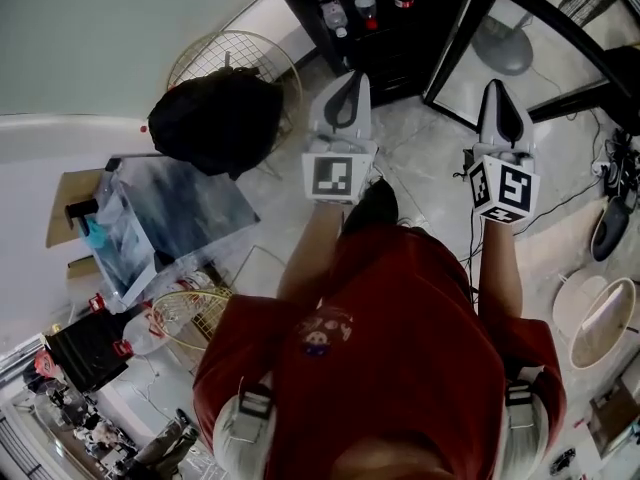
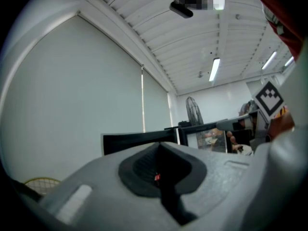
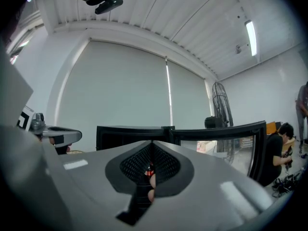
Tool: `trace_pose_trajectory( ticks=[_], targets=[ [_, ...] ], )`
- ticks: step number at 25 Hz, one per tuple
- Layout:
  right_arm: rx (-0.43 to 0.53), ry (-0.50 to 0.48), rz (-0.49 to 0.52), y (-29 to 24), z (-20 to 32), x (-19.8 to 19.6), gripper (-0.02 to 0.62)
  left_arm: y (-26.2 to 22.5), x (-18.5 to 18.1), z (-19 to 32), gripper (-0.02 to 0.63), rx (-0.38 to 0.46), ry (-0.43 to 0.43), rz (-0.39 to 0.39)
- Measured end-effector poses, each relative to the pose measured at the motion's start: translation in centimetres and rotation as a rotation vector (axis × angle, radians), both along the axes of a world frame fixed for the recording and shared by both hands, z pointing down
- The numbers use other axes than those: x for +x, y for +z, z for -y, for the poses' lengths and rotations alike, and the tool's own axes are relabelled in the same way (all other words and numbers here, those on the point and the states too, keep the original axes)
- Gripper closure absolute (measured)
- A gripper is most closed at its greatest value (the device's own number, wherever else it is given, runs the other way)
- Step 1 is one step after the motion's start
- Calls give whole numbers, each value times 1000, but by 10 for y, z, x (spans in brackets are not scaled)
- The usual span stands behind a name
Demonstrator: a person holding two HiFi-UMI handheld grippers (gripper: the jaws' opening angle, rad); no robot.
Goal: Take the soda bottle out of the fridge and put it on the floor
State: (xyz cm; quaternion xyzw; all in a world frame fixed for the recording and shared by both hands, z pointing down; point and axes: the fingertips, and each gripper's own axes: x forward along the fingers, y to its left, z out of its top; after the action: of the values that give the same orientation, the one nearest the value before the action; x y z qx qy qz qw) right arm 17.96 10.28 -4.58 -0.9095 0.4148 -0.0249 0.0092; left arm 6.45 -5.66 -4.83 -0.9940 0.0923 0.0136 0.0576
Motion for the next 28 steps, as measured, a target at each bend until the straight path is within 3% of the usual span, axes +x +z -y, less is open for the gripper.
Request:
trace_pose_trajectory(
  ticks=[13,21,28],
  targets=[
    [-59,-94,-29,-3,123,18,595,6,19,93,606,-73,-58,-43],
    [-57,-168,-1,9,142,30,595,10,28,105,606,-91,-138,-36],
    [-26,-297,11,17,136,64,595,11,49,91,606,-47,-276,-26]
  ],
)
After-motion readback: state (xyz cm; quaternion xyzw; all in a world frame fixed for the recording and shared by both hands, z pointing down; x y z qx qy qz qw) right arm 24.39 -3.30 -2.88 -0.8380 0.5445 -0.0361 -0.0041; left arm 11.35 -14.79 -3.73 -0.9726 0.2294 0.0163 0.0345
